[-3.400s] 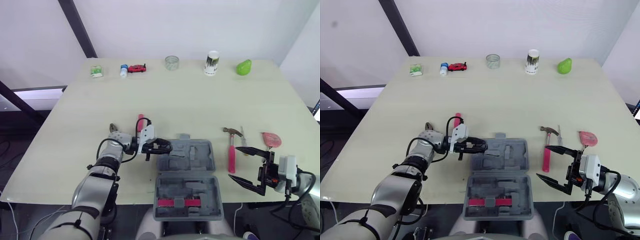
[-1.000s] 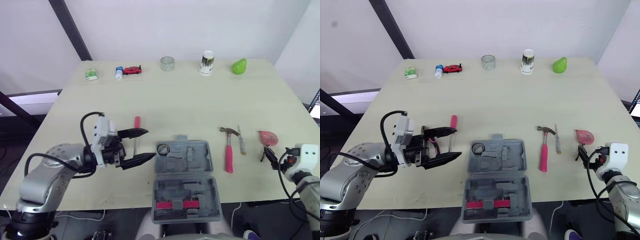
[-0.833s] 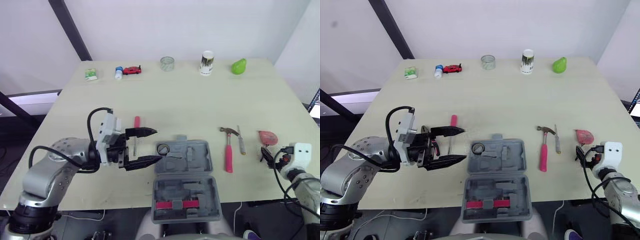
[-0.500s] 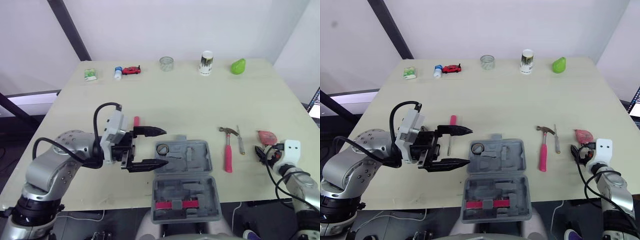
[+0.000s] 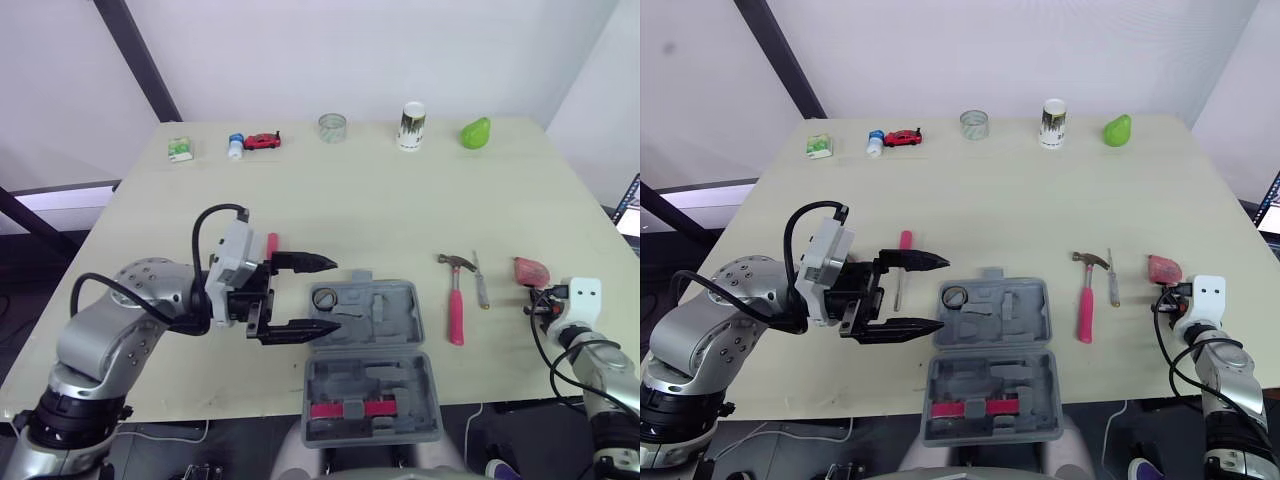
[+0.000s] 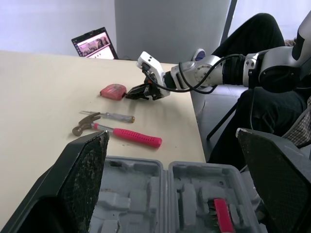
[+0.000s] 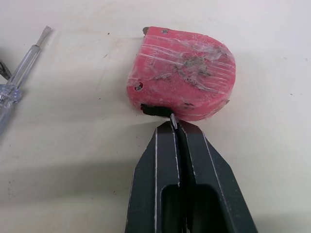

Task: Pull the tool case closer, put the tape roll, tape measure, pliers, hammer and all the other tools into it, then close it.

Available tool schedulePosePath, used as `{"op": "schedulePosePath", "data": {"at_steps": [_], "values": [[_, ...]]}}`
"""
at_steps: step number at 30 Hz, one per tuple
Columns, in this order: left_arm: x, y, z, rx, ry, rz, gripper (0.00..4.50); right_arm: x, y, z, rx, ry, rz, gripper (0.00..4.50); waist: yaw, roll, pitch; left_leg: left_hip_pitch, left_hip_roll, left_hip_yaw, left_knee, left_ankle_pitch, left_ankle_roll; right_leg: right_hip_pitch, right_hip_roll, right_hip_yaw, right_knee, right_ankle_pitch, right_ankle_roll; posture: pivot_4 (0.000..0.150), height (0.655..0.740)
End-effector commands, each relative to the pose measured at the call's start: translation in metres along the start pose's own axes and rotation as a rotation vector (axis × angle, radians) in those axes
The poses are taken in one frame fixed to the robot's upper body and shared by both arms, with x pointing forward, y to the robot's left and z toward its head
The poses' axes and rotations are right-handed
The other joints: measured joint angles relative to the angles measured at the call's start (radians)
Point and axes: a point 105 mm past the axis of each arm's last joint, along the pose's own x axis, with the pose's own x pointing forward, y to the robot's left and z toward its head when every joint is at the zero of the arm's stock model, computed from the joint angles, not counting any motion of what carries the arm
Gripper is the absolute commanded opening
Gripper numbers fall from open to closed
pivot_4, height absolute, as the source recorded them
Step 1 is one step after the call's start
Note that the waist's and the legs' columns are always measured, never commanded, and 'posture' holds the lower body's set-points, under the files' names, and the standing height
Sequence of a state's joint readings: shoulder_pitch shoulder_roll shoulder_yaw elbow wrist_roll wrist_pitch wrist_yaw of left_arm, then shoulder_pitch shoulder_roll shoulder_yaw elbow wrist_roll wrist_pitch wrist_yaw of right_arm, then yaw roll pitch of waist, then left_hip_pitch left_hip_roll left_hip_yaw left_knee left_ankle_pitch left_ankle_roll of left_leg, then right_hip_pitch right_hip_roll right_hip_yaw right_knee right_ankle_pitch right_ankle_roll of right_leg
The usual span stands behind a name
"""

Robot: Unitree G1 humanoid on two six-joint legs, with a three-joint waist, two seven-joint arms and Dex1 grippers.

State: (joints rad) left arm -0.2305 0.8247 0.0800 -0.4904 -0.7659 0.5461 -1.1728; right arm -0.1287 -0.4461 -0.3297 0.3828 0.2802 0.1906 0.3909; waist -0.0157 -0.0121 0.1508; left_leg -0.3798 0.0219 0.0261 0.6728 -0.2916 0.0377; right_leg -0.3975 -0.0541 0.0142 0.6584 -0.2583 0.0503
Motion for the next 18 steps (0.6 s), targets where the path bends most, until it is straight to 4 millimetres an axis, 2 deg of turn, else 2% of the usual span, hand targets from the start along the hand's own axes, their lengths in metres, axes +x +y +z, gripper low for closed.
{"op": "schedulePosePath", "data": {"at_steps": [1, 4, 9, 13, 18], "values": [[0.002, -0.004, 0.004, 0.04, -0.01, -0.014, 4.5, -0.007, 0.006, -0.003, -0.03, 0.022, 0.038, 0.06, 0.001, 0.0, 0.0, 0.0, 0.0, 0.0, 0.0, 0.0, 0.0, 0.0, 0.0, 0.0, 0.0, 0.0, 0.0, 0.15, 0.74], [0.002, -0.005, 0.004, 0.042, -0.014, -0.022, 4.5, -0.015, 0.013, -0.005, -0.043, 0.03, 0.069, 0.06, 0.002, 0.0, 0.0, 0.0, 0.0, -0.001, 0.0, 0.0, 0.0, 0.0, 0.0, 0.0, 0.0, 0.0, 0.0, 0.15, 0.74], [0.004, -0.008, 0.004, 0.045, -0.024, -0.035, 4.5, -0.042, 0.035, -0.011, -0.086, 0.071, 0.151, 0.06, 0.004, 0.0, 0.0, -0.001, 0.001, -0.002, 0.0, 0.0, 0.0, 0.0, 0.0, 0.0, -0.001, 0.0, 0.0, 0.15, 0.74], [0.005, -0.009, 0.004, 0.047, -0.027, -0.047, 4.5, -0.069, 0.046, -0.021, -0.106, 0.12, 0.2, 0.06, 0.004, 0.0, 0.0, -0.001, 0.0, -0.001, 0.0, 0.0, 0.0, 0.0, 0.0, 0.0, 0.0, 0.0, 0.0, 0.15, 0.74], [0.007, -0.009, 0.004, 0.047, -0.031, -0.068, 4.5, -0.106, 0.073, -0.034, -0.146, 0.195, 0.33, 0.06, 0.006, 0.0, 0.0, -0.001, 0.0, -0.001, 0.0, 0.0, 0.0, 0.0, 0.0, -0.001, 0.0, 0.0, 0.0, 0.15, 0.74]]}}
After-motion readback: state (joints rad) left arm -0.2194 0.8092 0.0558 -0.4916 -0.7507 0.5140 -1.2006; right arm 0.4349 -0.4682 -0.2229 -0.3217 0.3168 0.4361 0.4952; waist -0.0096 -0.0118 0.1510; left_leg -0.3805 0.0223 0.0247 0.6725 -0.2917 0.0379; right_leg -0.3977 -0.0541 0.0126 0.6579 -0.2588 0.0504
